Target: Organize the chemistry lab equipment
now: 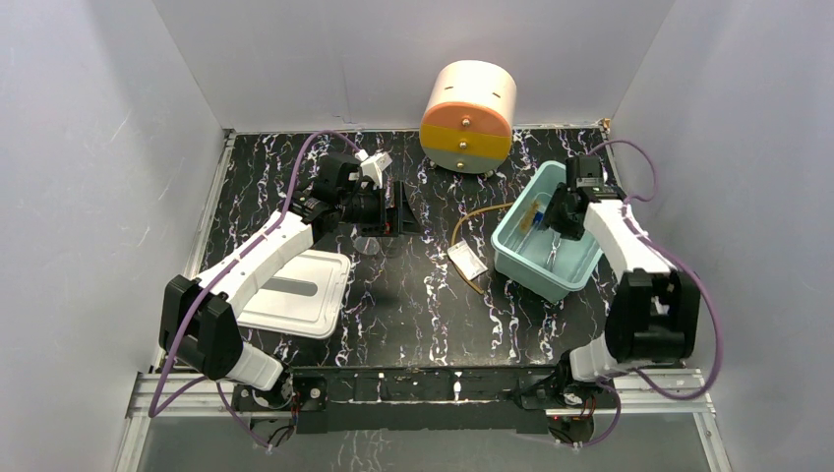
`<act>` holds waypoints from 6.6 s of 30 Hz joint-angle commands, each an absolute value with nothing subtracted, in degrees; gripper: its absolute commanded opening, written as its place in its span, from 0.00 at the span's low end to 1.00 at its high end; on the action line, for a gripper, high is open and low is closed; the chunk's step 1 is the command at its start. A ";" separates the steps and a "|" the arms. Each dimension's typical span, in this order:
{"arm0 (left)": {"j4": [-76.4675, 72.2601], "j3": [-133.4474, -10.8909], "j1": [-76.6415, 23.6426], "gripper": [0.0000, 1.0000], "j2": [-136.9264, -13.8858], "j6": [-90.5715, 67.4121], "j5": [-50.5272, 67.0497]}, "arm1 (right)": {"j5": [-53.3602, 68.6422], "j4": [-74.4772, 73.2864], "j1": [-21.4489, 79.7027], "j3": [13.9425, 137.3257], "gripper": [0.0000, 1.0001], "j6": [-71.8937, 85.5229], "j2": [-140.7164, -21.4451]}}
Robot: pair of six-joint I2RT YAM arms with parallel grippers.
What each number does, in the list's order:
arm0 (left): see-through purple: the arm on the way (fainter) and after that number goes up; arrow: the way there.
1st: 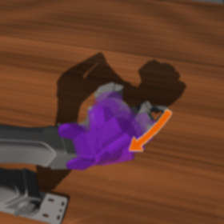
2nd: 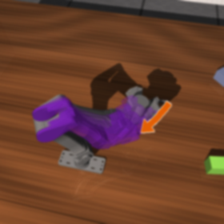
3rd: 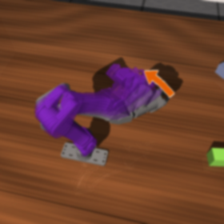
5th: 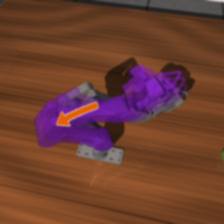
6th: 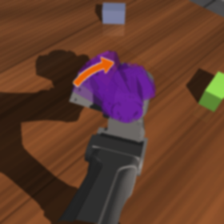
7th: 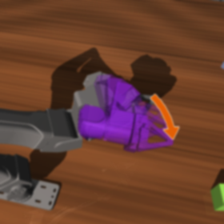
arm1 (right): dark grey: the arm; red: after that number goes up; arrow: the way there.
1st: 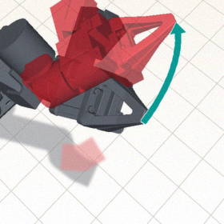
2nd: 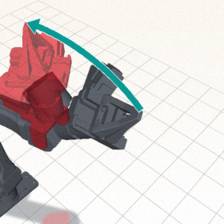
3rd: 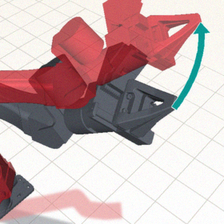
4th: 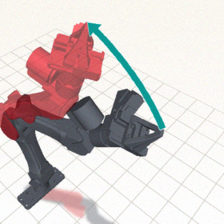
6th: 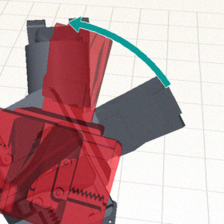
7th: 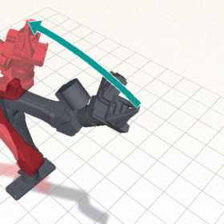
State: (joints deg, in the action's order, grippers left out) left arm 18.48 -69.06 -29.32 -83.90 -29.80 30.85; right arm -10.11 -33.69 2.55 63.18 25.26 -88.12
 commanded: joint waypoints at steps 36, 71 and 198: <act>26.59 -62.62 -20.84 0.75 -66.91 -46.23 -1.41 | -28.33 -49.70 45.35 92.35 0.62 29.46 -109.86; 26.10 -61.61 -20.60 0.75 -67.68 -45.25 -0.66 | -30.77 -45.83 45.94 92.45 0.34 31.51 -122.16; -33.94 -59.56 -17.43 0.04 -75.79 -71.28 51.15 | 44.90 20.31 31.72 72.86 0.12 61.37 -84.64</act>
State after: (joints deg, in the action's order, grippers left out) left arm -30.85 -60.23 -17.17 -76.64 -69.76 50.63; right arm 46.39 14.02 31.68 72.40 59.44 -86.28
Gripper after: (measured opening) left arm 0.033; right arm 0.209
